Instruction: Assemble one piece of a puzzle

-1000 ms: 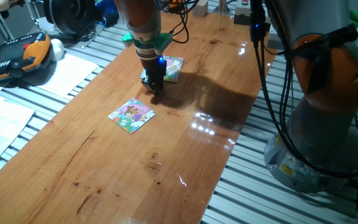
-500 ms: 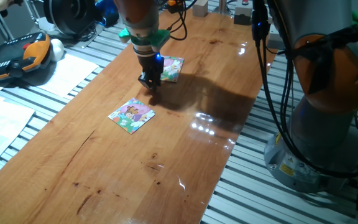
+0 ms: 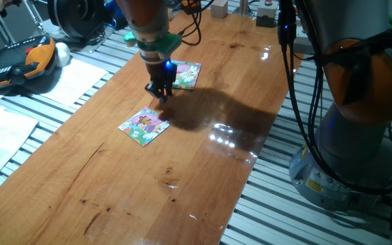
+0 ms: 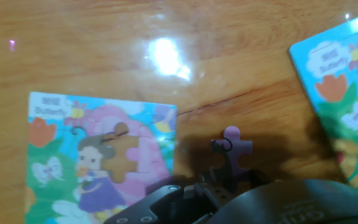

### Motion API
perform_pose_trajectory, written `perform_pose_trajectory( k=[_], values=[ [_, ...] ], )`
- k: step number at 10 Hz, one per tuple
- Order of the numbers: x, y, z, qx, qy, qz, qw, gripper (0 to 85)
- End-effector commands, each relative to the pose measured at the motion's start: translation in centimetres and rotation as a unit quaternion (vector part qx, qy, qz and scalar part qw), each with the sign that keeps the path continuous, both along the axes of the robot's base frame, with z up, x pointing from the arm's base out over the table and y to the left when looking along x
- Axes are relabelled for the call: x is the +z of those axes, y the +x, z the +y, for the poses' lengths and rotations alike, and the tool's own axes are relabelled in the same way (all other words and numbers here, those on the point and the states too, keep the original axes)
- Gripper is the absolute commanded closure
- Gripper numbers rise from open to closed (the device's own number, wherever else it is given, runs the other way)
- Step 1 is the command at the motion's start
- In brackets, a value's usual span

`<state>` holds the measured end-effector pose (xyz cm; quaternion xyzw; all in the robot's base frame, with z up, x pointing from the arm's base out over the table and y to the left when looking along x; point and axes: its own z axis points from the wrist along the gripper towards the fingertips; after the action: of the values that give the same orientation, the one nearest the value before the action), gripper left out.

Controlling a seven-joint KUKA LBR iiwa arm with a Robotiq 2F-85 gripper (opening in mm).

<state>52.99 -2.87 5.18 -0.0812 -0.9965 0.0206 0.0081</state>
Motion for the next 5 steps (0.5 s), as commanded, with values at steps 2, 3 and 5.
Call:
perform_pose_trajectory(
  k=[2,3,5],
  values=[
    [0.4,0.42,0.8,-0.014,0.0,0.0,0.9999,85.0],
    [0.8,0.55,1.6,-0.022,-0.001,0.002,0.9998,85.0],
    [1.0,0.64,3.2,-0.029,0.002,0.002,0.9996,85.0]
  ],
)
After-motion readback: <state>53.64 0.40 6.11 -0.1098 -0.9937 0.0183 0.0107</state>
